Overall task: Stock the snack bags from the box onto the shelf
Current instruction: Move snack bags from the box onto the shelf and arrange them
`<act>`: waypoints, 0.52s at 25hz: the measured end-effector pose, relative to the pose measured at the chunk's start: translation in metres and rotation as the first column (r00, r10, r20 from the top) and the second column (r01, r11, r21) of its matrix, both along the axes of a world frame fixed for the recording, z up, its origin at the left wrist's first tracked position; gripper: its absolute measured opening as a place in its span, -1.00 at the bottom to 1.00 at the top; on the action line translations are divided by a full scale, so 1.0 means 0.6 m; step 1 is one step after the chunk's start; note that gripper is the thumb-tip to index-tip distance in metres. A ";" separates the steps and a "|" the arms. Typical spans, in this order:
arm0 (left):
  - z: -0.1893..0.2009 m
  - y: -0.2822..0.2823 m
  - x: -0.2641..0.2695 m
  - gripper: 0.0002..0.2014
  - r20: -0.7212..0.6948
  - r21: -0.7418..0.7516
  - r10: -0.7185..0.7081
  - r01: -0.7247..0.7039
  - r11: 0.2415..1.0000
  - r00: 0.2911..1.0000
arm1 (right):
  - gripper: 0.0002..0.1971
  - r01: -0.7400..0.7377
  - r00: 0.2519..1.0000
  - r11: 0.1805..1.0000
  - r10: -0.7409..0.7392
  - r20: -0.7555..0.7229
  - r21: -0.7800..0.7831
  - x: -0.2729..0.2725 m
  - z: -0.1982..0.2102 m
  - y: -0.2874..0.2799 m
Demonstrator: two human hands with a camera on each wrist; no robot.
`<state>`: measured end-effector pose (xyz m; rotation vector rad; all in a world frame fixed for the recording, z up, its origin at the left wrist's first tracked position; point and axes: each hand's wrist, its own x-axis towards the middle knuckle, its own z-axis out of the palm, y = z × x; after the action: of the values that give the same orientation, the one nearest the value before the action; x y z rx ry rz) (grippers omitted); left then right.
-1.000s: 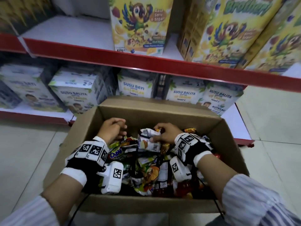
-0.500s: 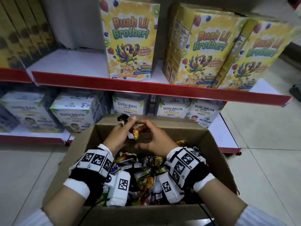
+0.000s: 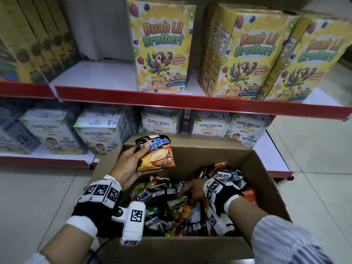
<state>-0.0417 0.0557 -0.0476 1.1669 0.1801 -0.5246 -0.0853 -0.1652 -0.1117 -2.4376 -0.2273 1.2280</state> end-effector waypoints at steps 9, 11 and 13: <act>0.010 0.021 -0.009 -0.78 0.177 0.119 0.039 -0.061 0.991 0.983 | -0.95 0.604 0.595 0.557 -0.791 0.142 0.571 0.004 0.084 -0.060; 0.012 0.014 -0.008 -0.76 0.183 0.137 0.052 -0.078 0.988 0.982 | -0.91 0.627 0.437 0.319 -0.899 0.018 0.710 0.002 0.121 -0.063; 0.017 -0.001 -0.011 -0.80 0.177 0.146 0.052 -0.078 0.986 0.983 | -0.90 0.616 0.387 0.153 -0.913 -0.129 0.773 -0.004 0.151 -0.060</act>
<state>-0.0484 0.0550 -0.0374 1.3451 0.1097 -0.3541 -0.0875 -0.2012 -0.0209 -1.5321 0.4088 0.0485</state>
